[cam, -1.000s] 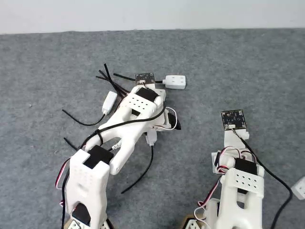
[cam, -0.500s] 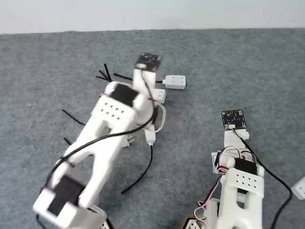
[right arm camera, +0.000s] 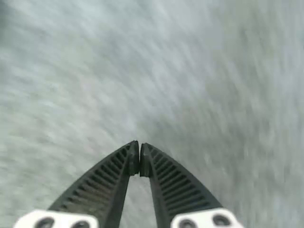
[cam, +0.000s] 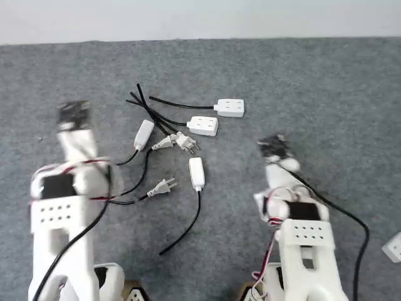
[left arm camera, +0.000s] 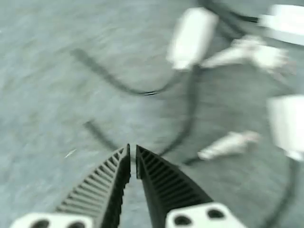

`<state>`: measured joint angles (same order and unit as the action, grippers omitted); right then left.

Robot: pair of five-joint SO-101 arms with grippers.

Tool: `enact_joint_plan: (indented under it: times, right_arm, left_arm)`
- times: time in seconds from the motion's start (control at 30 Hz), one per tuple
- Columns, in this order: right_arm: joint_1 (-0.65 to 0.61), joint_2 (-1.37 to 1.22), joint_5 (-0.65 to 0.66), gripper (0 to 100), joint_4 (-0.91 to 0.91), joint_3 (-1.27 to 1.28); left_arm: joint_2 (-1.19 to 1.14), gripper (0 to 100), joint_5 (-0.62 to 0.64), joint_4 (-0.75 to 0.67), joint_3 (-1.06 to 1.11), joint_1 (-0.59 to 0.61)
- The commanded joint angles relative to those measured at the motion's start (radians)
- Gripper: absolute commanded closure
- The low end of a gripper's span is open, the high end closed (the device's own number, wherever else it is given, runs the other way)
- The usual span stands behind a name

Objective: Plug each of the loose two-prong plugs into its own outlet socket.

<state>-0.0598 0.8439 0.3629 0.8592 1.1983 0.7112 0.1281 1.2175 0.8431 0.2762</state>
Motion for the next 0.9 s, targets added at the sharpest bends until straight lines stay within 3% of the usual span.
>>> enact_joint_plan:
  times: [0.0, 0.2, 0.37, 0.43, 0.6, 0.87]
  right_arm:
    - [-0.217, 0.019, 0.084, 97.9, 0.05, -0.137]
    - [-0.538, 0.018, 0.222, 96.7, 0.12, -0.236]
    - [-0.725, -0.004, 0.347, 80.5, 0.114, -0.253]
    - [-0.756, -0.073, 0.379, 76.8, 0.119, -0.298]
    - [-0.774, -0.352, 0.416, 79.7, 0.019, -0.422]
    - [-0.802, -0.75, 0.417, 80.8, -0.027, -0.715]
  left_arm:
    - [0.058, 99, -0.012, -0.129, 0.077, 0.227]
    - [0.063, 99, -0.011, -0.359, 0.226, 0.526]
    - [0.061, 99, -0.017, -0.454, 0.309, 0.605]
    - [0.061, 99, -0.017, -0.454, 0.309, 0.62]
    - [0.061, 99, -0.017, -0.459, 0.309, 0.62]
    - [0.061, 99, -0.015, -0.589, 0.367, 0.621]
